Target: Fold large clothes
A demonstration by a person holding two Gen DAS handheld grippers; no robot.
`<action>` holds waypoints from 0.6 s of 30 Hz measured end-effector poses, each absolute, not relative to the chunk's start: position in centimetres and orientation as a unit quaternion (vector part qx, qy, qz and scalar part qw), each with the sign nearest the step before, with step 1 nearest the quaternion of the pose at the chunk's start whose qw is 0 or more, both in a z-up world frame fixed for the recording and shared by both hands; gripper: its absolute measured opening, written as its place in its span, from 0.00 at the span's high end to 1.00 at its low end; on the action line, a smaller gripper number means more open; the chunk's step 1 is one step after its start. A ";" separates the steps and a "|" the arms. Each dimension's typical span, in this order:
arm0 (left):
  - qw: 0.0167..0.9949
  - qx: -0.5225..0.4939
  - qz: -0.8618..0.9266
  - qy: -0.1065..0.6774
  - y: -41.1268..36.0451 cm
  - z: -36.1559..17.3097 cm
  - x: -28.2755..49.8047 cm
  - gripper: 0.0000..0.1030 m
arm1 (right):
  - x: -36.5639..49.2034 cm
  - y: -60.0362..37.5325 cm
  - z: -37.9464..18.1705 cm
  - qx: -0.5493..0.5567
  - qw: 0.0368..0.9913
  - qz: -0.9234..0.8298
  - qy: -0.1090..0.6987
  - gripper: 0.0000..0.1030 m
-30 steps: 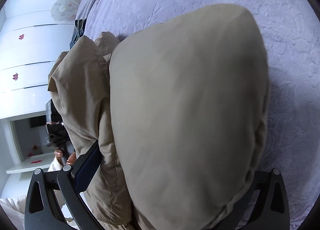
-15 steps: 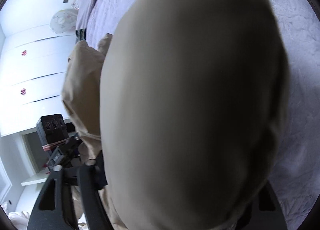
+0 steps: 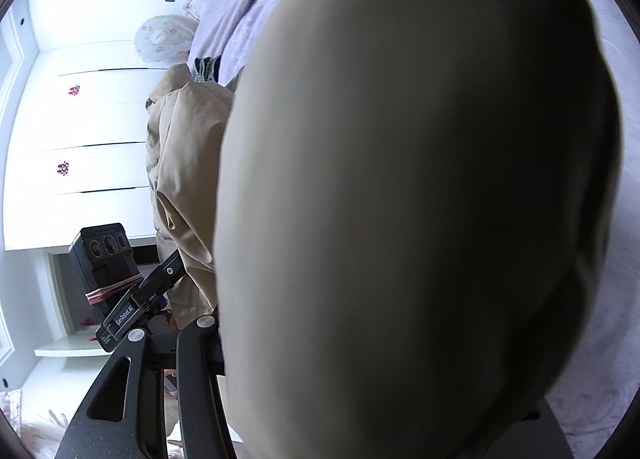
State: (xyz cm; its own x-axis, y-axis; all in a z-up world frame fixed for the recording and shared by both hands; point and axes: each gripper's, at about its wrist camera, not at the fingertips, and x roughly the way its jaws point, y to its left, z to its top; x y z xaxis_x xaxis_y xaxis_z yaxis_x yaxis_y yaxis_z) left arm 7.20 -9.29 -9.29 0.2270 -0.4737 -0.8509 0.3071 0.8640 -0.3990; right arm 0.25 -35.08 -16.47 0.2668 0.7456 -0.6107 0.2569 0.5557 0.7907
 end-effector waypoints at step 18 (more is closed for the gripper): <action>0.797 -0.100 -0.145 0.577 8.8 -16.6 18.0 0.23 | 15.5 -20.3 -20.1 0.366 0.679 0.147 0.620 0.37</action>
State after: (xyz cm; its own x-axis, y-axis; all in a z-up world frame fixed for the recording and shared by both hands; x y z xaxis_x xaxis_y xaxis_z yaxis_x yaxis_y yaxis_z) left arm 18.05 8.81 -16.57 0.2911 -0.3467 -0.8917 0.1157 0.9379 -0.3269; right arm 15.47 -20.29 -20.14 0.1885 0.6526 -0.7339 0.2541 0.6894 0.6783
